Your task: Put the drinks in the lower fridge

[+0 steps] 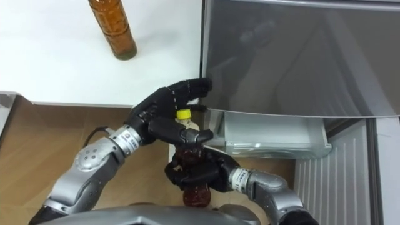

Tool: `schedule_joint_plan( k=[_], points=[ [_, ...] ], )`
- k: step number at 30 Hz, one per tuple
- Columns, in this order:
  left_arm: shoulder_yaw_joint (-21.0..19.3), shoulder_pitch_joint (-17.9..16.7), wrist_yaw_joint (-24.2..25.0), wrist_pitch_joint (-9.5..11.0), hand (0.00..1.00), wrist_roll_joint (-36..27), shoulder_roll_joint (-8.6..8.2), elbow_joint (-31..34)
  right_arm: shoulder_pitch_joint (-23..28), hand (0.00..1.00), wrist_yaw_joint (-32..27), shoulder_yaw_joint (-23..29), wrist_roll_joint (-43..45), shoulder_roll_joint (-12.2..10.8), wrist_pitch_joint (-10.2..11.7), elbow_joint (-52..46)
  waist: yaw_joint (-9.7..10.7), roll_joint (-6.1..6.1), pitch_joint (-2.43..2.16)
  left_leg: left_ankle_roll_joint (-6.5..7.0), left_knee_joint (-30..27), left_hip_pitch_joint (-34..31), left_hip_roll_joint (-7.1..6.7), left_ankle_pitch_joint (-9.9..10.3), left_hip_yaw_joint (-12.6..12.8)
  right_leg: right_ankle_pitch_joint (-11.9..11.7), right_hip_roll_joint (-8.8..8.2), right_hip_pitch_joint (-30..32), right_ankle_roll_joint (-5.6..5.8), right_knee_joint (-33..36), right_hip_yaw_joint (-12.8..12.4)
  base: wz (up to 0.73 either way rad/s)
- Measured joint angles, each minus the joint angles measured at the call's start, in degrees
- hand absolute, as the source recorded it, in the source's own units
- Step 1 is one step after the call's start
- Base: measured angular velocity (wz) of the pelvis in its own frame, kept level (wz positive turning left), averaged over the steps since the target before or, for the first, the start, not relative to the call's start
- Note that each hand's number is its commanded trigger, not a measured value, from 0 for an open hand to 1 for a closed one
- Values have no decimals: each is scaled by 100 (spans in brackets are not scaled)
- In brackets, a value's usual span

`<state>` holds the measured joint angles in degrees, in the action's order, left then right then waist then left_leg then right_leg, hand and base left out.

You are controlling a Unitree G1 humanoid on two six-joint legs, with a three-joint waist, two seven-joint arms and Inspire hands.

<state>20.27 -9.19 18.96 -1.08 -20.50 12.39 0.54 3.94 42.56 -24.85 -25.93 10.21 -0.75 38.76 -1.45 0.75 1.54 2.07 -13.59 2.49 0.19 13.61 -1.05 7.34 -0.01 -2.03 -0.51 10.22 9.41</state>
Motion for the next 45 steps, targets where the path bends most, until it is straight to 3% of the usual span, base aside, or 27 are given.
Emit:
schedule_joint_plan(
  k=[2, 5, 7, 9, 11, 13, 19, 22, 24, 26, 32, 38, 43, 45],
  points=[
    [-50, 0, -79, -1, 0, 141, 17, 269, 4, 100, 1, 71, 114, 9, -2, 31, 8, -42, 25, 3, 6, -3, -6, 2, -19, 2, -10, 7, 2, 45, 4, 2],
    [-260, 0, -309, 25, 0, 213, 41, 851, 12, 100, 1, 84, 135, 8, -2, 115, -28, -58, 29, 2, 6, -1, -2, 1, 19, 5, -4, 18, -2, 46, -21, -6],
    [-481, 1, -469, 220, 0, 198, 5, 1290, 13, 100, 1, 98, 140, 13, -2, 165, -46, -61, 26, 2, 7, 12, -1, 0, 69, 12, -2, 18, -14, 47, -54, -7],
    [-885, 55, -591, 625, 0, 188, -97, 1780, 79, 100, 6, 189, 147, 30, 10, 173, -46, -81, 3, 3, 7, 40, -4, -2, 80, 13, -3, -9, -13, 43, -72, -2],
    [-1133, 111, -703, 901, 0, 191, -150, 1914, 216, 100, 10, 329, 177, 49, 51, 175, -50, -114, -26, 5, 23, 144, -4, -4, 76, 18, -3, -91, -5, 35, -94, 0],
    [-1332, 109, -832, 992, 0, 198, -187, 1958, 350, 100, 15, 484, 218, 49, 68, 174, -53, -134, -54, 5, 96, 275, -7, -4, 80, 43, -2, -184, 12, 37, -126, 0],
    [-1911, 110, -1146, 1013, 0, -154, -275, 2032, 488, 100, 62, 1010, 292, -25, 72, 174, -75, -103, -71, 1, 187, 400, -5, -3, 78, 85, 8, -312, -2, -29, -87, 1],
    [-2309, 111, -1266, 1048, 0, -151, -278, 2385, 598, 100, 62, 1195, 339, -68, 116, 174, -149, -102, -89, -2, 175, 428, -6, -2, 73, 87, 23, -346, -8, -66, -86, 0],
    [-2486, 114, -1365, 1267, 0, -150, -291, 2596, 694, 100, 61, 1276, 345, -57, 147, 175, -234, -111, -85, -2, 180, 454, -7, -3, 52, 89, 18, -378, -6, -79, -67, 5],
    [-2641, 129, -1477, 1323, 0, -150, -297, 2654, 713, 100, 58, 1277, 345, -29, 171, 176, -329, -134, -65, -2, 204, 519, -4, -3, 49, 93, 16, -439, 0, -84, -58, 4],
    [-3027, 152, -2137, 1478, 0, -117, -409, 2653, 799, 100, 57, 1301, 372, -32, 279, 181, -415, -178, -41, -2, 290, 621, -6, -1, -1, 106, 14, -582, 14, -170, 11, 7],
    [-3474, 2, -3069, 1594, 0, 343, -412, 2566, 1052, 100, -42, 1469, 376, 62, 279, 108, -697, -214, -59, -3, 287, 628, -6, -1, 0, 110, 19, -564, 8, -162, 13, 0],
    [-3807, -164, -3843, 1712, 0, 652, -401, 1723, 1170, 100, -247, 1549, 406, 57, 276, 92, -832, -309, -111, 0, 377, 778, -6, -2, 7, 113, 21, -657, 13, -164, -8, -4],
    [-3830, -317, -4103, 1711, 0, 617, -389, 979, 1186, 100, -378, 1572, 396, 60, 247, 103, -877, -354, -116, 0, 399, 824, -8, -2, 49, 123, 24, -679, 11, -165, -60, -9]
  ],
)
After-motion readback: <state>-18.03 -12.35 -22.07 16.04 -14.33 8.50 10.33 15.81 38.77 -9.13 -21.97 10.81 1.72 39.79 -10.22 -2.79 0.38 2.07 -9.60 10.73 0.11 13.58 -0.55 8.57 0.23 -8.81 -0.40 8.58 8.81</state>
